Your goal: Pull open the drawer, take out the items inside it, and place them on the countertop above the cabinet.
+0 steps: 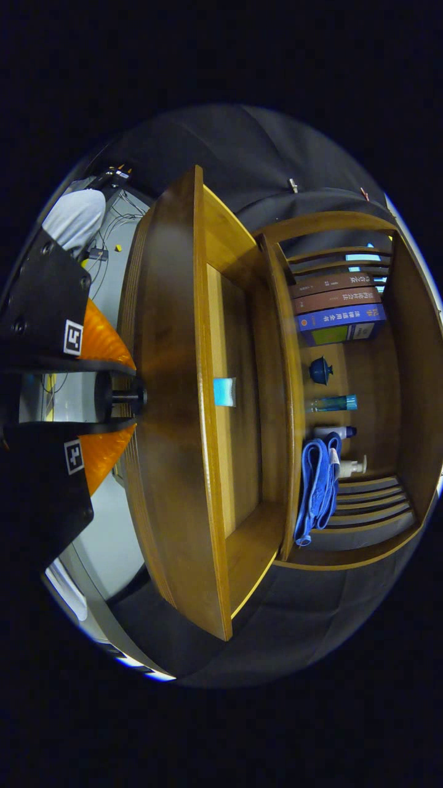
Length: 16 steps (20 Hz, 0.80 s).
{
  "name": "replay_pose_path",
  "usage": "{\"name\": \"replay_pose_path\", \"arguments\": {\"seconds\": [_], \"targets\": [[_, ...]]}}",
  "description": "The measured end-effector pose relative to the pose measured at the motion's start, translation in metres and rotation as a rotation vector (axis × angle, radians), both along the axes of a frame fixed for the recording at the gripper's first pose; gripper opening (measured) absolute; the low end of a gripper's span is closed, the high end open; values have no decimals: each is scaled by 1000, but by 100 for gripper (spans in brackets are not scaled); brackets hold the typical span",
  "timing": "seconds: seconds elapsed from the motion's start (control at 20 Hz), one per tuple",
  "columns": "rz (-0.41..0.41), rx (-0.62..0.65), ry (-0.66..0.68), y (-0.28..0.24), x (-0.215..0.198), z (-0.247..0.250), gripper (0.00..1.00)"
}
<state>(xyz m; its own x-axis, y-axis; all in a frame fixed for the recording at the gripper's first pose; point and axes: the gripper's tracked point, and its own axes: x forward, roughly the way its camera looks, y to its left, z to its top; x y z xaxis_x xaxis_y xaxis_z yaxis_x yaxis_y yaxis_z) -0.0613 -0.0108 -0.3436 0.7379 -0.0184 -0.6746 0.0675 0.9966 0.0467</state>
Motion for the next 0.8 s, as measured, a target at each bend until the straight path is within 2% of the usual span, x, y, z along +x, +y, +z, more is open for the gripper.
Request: {"name": "replay_pose_path", "arguments": {"seconds": [0.55,0.7,0.8], "targets": [[-4,3,25,1,-13,0,36],[-7,-4,26,5,-21,19,49],[-23,-30,7,1,-28,41,82]]}}
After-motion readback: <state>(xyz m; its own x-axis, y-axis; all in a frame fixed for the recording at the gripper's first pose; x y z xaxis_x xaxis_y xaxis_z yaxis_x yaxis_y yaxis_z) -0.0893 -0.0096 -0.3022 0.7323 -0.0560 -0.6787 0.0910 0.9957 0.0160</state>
